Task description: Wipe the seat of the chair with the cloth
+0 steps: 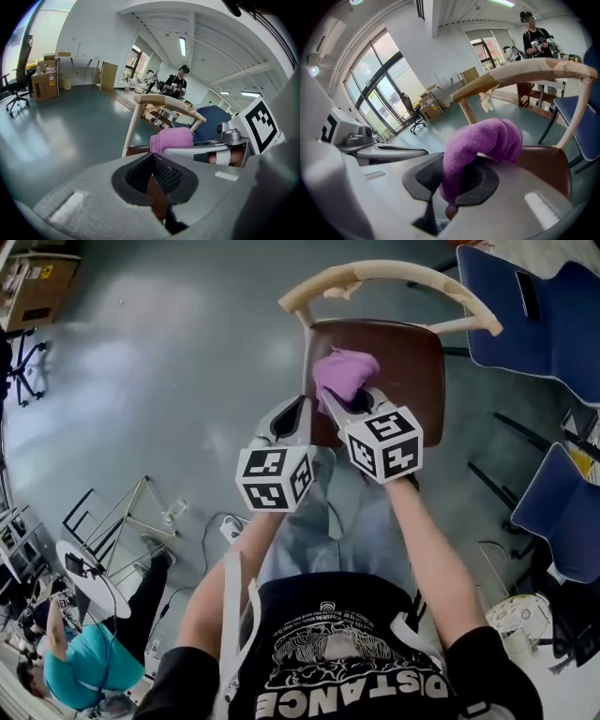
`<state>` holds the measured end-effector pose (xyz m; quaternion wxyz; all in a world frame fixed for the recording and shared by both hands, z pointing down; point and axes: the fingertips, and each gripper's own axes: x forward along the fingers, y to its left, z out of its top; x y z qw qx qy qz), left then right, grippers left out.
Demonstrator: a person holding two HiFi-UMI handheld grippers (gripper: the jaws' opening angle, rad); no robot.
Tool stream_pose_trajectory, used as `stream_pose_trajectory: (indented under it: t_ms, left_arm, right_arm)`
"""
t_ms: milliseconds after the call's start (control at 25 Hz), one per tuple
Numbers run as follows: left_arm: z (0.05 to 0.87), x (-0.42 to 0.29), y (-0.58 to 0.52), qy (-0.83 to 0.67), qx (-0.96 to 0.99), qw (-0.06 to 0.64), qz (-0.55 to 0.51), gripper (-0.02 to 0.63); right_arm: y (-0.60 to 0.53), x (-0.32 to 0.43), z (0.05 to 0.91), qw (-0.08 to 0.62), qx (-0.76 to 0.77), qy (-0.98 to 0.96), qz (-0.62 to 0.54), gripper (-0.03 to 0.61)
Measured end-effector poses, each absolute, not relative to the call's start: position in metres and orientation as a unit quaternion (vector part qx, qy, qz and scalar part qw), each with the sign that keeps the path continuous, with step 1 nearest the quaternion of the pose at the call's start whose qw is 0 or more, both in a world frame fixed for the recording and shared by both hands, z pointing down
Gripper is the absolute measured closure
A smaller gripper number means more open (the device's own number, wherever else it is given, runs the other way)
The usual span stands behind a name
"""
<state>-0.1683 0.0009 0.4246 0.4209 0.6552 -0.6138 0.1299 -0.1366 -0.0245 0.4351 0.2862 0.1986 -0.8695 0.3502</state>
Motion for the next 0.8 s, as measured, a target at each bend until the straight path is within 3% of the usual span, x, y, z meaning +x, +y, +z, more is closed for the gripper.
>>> stream_pose_trajectory:
  t_ms: [320, 800]
  left_arm:
    - [0.478, -0.210, -0.016, -0.596, 0.662, 0.430, 0.147, 0.618]
    - [0.518, -0.211, -0.026, -0.550, 0.690, 0.434, 0.180, 0.618]
  right_arm:
    - [-0.047, -0.179, 0.521, 0.305, 0.216, -0.856, 0.356, 0.517]
    - [-0.082, -0.205, 0.588, 0.281, 0.256, -0.839, 0.390, 0.517]
